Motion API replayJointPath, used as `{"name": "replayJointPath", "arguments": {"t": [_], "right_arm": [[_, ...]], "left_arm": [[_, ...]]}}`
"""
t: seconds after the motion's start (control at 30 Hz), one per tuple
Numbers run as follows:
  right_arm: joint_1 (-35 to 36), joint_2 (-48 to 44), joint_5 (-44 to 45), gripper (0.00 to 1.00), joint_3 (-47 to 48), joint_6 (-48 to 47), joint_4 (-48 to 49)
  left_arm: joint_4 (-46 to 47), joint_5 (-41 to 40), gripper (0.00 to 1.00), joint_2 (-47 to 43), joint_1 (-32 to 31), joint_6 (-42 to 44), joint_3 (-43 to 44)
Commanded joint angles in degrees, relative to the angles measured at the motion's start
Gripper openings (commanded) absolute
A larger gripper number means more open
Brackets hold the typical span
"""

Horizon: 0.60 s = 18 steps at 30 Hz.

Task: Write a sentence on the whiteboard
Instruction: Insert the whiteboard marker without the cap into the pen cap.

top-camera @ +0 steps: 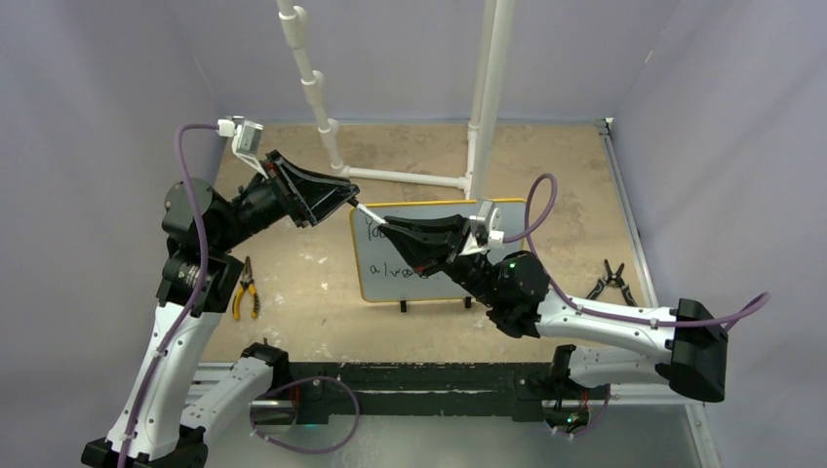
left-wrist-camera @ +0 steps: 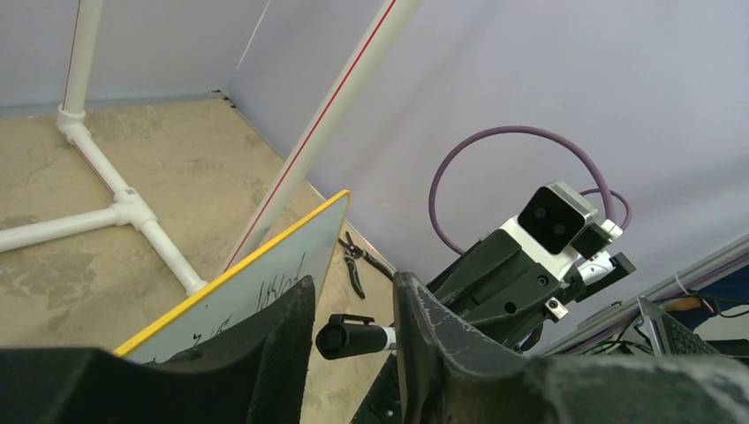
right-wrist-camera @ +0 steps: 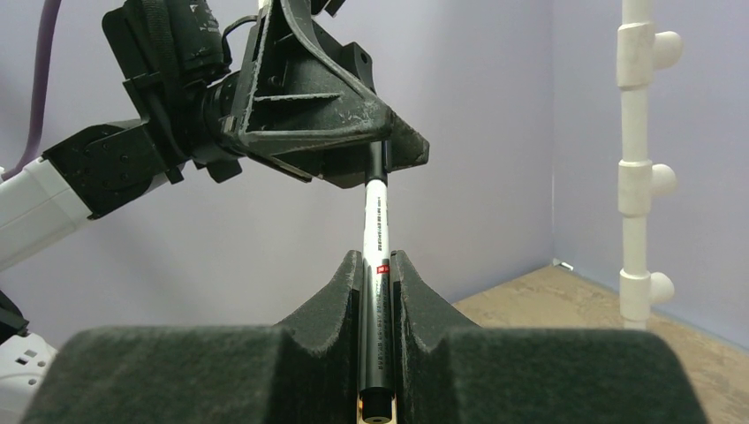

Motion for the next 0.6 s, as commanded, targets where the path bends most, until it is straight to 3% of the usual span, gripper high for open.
{"name": "replayJointPath", "arguments": {"t": [0.0,0.17,0.57], "right_arm": [[-0.2,0.4,0.7,0.0,1.8,0.2,0.9],[-0.2,0.8,1.2,0.0,1.6,0.3,1.5],[-0.2,3.5,3.3,0.0,1.9,-0.3,9.6]], "left_arm": [[2.5,1.0,0.31,-0.6,-0.1,-1.1,-0.4],[2.4,1.1,0.02,-0.9,-0.1,-1.4,-0.8],[-0.9,4.3,0.0,-2.5,-0.1,1.6,-4.6]]}}
